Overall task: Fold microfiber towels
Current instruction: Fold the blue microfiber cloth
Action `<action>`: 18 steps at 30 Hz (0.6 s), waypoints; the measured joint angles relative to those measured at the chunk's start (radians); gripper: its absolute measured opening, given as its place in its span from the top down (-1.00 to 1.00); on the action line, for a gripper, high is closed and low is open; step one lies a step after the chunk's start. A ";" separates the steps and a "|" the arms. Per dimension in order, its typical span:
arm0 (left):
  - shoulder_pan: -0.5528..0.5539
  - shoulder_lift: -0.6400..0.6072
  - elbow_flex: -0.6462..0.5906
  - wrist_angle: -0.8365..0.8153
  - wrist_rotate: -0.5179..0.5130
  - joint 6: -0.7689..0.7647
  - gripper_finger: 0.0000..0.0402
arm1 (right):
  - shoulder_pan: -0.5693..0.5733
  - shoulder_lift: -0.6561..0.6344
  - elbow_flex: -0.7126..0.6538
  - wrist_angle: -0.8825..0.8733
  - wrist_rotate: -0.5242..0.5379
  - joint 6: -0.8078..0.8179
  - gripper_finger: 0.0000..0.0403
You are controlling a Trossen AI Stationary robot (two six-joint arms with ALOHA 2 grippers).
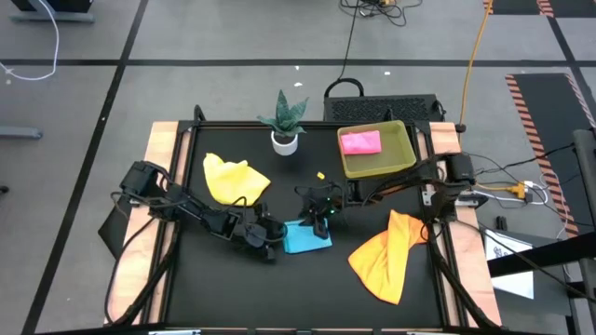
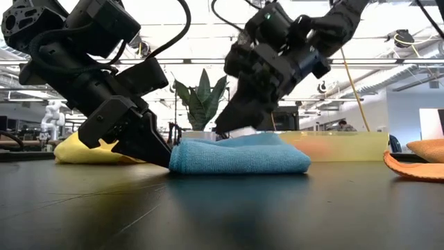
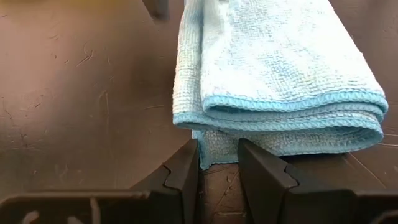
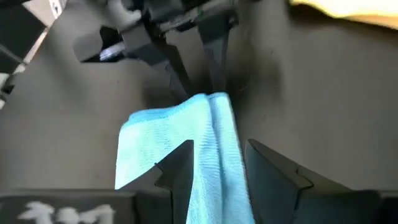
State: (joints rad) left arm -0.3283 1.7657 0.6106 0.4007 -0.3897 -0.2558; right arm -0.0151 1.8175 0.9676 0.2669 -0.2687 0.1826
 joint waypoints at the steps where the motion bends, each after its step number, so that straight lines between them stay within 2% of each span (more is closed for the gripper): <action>1: 0.000 0.000 0.000 0.000 0.000 0.000 0.41 | 0.000 -0.020 0.000 -0.021 0.012 0.005 0.32; 7: 0.000 0.000 0.000 -0.002 0.000 -0.001 0.41 | 0.031 -0.118 0.000 -0.080 0.033 0.011 0.44; 12: 0.000 0.000 0.000 -0.002 0.000 -0.001 0.41 | 0.086 -0.110 -0.027 -0.045 0.007 -0.016 0.64; 18: 0.000 0.000 0.000 -0.001 0.000 -0.001 0.41 | 0.108 -0.063 -0.101 0.000 0.202 0.018 0.91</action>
State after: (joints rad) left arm -0.3283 1.7653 0.6106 0.3995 -0.3901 -0.2570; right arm 0.0933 1.7545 0.8671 0.2673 -0.0671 0.2009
